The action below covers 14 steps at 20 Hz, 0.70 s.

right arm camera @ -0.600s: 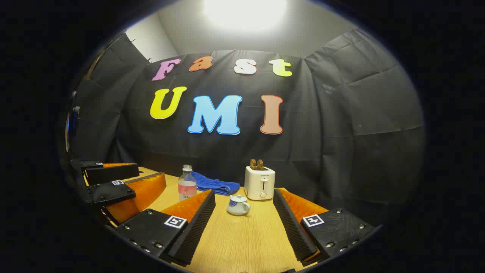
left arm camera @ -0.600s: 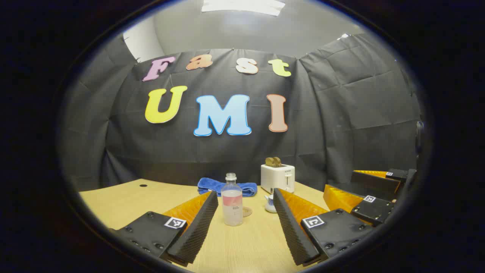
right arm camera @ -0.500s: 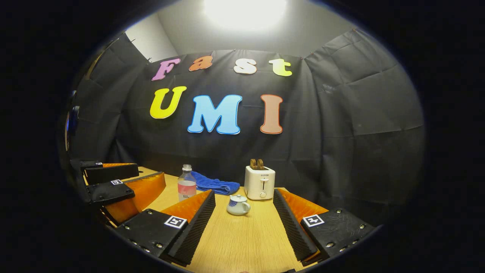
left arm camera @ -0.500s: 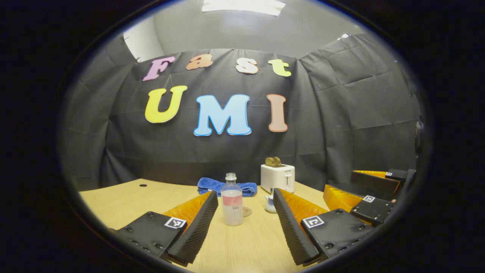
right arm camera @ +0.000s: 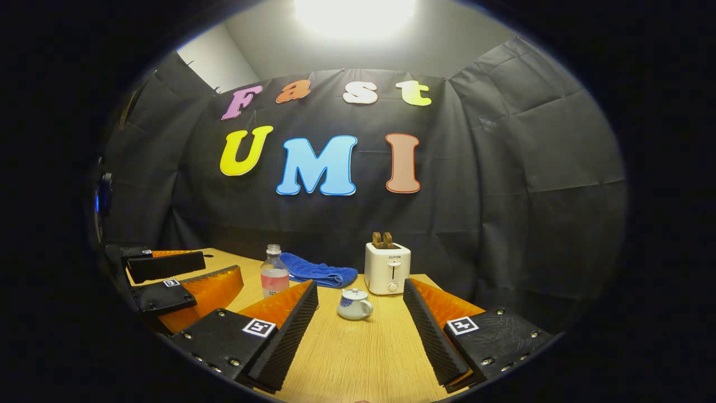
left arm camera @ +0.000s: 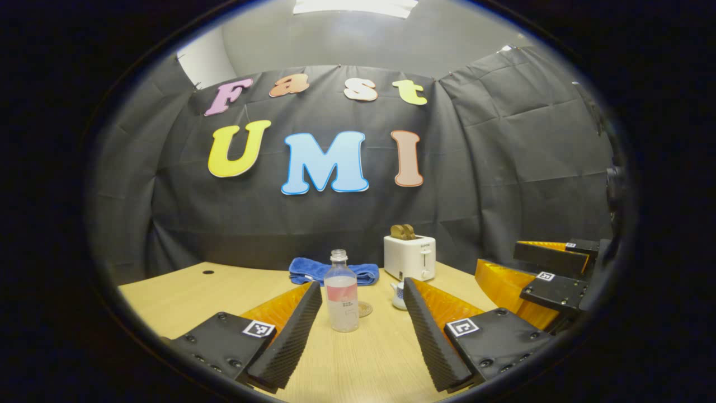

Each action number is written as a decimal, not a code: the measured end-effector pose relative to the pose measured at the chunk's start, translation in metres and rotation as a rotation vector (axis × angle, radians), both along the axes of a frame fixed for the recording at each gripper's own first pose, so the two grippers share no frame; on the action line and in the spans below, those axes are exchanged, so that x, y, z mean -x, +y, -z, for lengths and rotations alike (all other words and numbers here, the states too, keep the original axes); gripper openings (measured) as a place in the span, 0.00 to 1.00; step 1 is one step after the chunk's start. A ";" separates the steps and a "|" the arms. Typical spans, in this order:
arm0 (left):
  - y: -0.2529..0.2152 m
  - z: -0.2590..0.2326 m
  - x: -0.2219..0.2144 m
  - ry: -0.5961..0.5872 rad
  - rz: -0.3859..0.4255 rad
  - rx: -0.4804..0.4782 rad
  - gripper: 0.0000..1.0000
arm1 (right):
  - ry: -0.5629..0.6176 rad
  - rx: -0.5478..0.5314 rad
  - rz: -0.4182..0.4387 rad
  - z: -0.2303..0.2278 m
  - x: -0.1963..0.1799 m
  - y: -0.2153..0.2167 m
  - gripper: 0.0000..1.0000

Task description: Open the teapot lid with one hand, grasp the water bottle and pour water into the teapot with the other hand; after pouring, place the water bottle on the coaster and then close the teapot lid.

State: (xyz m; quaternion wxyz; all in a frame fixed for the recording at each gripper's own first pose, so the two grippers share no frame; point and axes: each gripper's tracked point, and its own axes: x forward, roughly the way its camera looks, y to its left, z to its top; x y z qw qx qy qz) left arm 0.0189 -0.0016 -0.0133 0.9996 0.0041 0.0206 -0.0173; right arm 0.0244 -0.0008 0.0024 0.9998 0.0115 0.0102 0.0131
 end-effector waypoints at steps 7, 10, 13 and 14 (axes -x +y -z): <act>0.013 0.011 -0.028 0.038 0.031 -0.017 0.99 | 0.009 0.020 -0.019 -0.017 -0.039 0.001 0.95; 0.013 0.019 -0.046 0.062 0.045 -0.009 0.99 | 0.012 0.014 -0.039 -0.020 -0.059 0.007 0.95; 0.024 0.027 -0.069 0.079 0.028 -0.015 0.99 | 0.021 0.026 -0.053 -0.022 -0.084 0.010 0.95; 0.028 0.030 -0.076 0.085 0.020 -0.019 0.99 | 0.027 0.028 -0.063 -0.022 -0.091 0.012 0.95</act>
